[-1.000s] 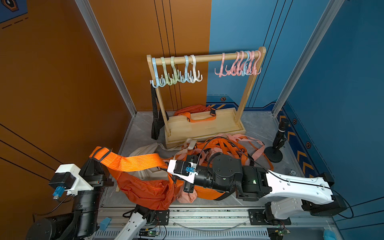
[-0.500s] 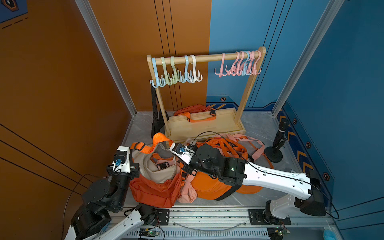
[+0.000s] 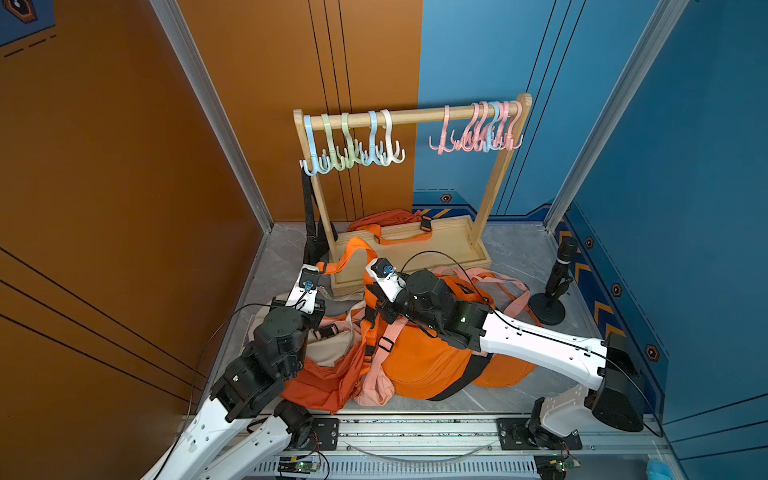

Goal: Take the bag off the hook
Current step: Place the bag inside the bag.

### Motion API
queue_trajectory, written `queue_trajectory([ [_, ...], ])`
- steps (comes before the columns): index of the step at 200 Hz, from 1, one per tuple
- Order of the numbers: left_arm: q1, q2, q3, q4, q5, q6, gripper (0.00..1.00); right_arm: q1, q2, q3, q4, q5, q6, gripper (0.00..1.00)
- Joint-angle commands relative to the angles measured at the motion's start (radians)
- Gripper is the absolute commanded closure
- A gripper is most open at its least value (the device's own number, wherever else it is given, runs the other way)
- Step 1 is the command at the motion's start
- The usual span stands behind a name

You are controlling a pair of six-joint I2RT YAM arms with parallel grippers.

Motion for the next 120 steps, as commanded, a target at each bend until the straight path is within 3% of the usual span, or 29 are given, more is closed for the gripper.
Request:
queue_trajectory([
  [1, 0.134, 0.032, -0.021, 0.042, 0.232, -0.152, 1.0, -0.039, -0.003, -0.034, 0.066, -0.041, 0.062, 1.0],
  [26, 0.257, 0.094, -0.052, 0.08, 0.348, -0.251, 1.0, -0.085, 0.008, -0.074, 0.091, -0.061, 0.092, 1.0],
  [67, 0.377, 0.225, -0.093, 0.147, 0.479, -0.41, 1.0, -0.151, 0.05, -0.131, 0.163, -0.104, 0.154, 1.0],
  [85, 0.391, 0.287, -0.108, 0.166, 0.504, -0.447, 0.94, -0.174, 0.077, -0.135, 0.181, -0.128, 0.17, 1.0],
  [120, 0.38, 0.378, -0.137, 0.255, 0.502, -0.509, 0.73, -0.21, 0.13, -0.141, 0.229, -0.172, 0.208, 1.0],
])
